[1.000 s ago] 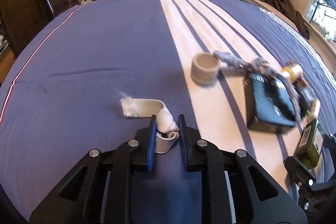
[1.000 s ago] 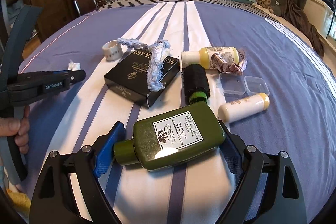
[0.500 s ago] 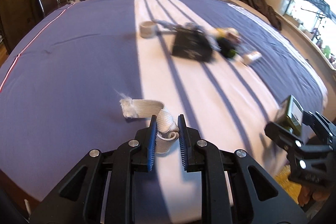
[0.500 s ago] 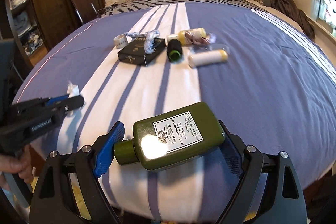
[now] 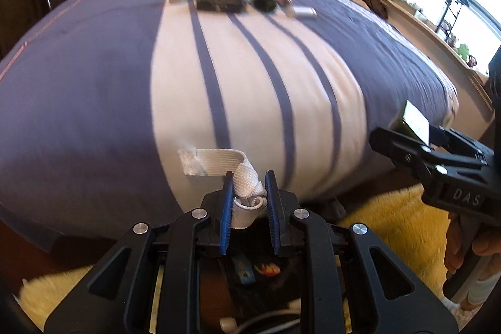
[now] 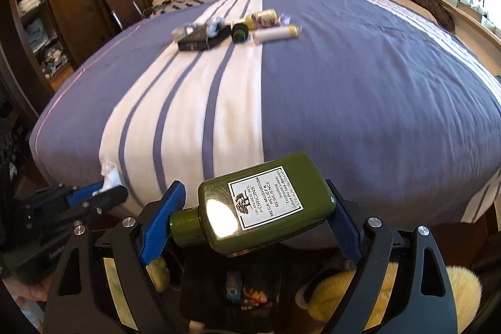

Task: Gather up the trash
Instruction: 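Lower both tools to the black bin and open them to drop the items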

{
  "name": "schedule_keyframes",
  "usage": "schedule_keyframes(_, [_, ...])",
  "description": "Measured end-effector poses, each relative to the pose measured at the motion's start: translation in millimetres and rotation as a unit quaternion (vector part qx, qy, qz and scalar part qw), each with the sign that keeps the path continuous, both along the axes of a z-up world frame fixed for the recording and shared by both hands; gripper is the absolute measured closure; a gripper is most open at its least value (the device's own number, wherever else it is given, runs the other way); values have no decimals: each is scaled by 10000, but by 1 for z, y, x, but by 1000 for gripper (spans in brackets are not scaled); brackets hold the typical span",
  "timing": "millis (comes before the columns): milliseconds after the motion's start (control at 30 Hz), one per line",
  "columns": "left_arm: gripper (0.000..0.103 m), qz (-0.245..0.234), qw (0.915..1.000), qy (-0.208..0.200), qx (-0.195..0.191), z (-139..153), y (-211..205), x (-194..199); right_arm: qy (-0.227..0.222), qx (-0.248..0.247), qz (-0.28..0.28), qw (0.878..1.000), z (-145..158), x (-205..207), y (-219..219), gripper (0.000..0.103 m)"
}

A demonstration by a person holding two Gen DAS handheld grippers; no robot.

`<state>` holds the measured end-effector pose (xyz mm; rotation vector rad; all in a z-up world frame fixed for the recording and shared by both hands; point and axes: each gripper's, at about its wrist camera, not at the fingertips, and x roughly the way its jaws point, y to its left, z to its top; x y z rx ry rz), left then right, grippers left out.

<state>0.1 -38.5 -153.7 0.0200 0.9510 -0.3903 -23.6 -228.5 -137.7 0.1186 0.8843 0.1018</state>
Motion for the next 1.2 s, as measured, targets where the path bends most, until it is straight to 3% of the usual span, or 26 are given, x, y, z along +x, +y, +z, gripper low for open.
schedule_keyframes(333, [85, -238, 9964, 809, 124, -65, -11, -32, 569, -201, 116, 9981, -50, -19, 9, 16])
schedule_keyframes(600, [84, -343, 9876, 1520, 184, -116, -18, -39, 1139, -222, 169, 9931, -93, -20, 13, 16])
schedule_keyframes(900, [83, -413, 9816, 1865, 66, -136, -18, -39, 1666, 56, 350, 9854, -128, -20, 18, 16])
schedule_keyframes(1133, [53, -296, 9814, 1893, 134, -137, -16, -35, 1716, -22, 299, 9847, -132, -15, 20, 15])
schedule_keyframes(1200, [45, -269, 9825, 1837, 169, -135, -15, -35, 1659, -53, 234, 9858, -130, -14, 16, 10])
